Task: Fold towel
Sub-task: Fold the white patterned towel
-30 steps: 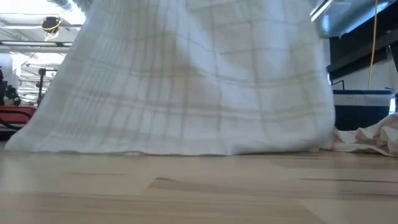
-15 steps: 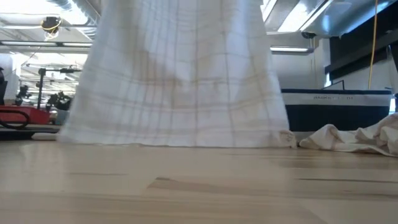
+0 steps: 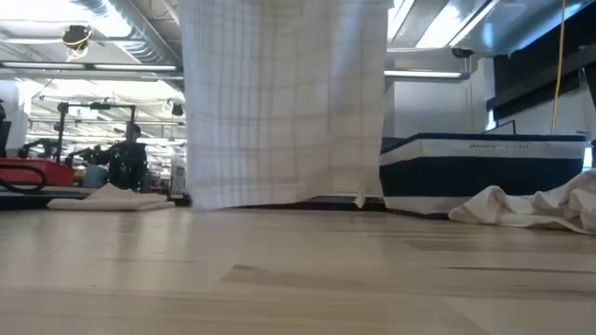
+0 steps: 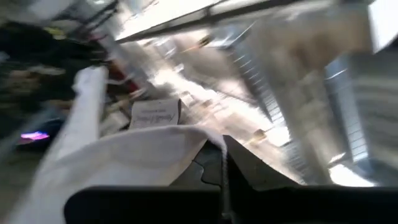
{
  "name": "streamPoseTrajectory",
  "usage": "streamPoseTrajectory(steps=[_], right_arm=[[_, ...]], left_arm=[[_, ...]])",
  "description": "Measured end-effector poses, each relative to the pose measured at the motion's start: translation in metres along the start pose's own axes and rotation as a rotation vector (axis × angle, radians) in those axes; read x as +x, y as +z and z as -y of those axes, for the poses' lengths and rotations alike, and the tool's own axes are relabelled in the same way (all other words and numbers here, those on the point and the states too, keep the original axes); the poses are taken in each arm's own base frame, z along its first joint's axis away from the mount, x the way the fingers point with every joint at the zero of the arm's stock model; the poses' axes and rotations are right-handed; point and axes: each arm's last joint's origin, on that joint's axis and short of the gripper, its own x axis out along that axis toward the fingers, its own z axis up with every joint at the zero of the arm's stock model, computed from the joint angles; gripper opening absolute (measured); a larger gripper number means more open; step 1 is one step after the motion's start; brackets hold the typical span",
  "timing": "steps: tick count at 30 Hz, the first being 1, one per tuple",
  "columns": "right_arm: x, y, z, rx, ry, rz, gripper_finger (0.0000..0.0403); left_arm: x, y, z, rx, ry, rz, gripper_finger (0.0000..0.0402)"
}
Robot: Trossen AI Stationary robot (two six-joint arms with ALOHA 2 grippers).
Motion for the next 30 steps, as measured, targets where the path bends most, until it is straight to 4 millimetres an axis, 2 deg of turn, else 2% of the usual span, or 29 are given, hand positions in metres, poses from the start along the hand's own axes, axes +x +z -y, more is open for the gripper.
streamPoseTrajectory(steps=[3,8,16,20,23,27,30], right_arm=[[-0.012,0.013,-0.023,0.082,0.129,-0.109,0.0005],[-0.03,0.024,-0.066,0.196,0.343,-0.331,0.0005],[-0.057,0.03,-0.138,0.374,0.618,-0.623,0.0003],[-0.069,0.025,-0.177,0.422,0.681,-0.758,0.0003],[-0.078,0.016,-0.214,0.419,0.72,-0.855,0.0003],[-0.095,0.001,-0.265,0.42,0.757,-0.949,0.0003],[-0.107,-0.009,-0.304,0.476,0.782,-0.958,0.0003]], left_arm=[[-0.004,-0.001,0.009,-0.226,-0.125,-0.021,0.0001],[-0.01,-0.009,0.028,-0.525,-0.333,-0.158,0.0001],[-0.014,-0.022,0.067,-0.709,-0.588,-0.378,0.0001],[-0.011,-0.037,0.101,-0.73,-0.663,-0.487,0.0001],[-0.015,-0.054,0.132,-0.742,-0.69,-0.603,0.0001],[-0.029,-0.076,0.174,-0.789,-0.705,-0.754,0.0001],[-0.045,-0.092,0.207,-0.856,-0.682,-0.861,0.0001]])
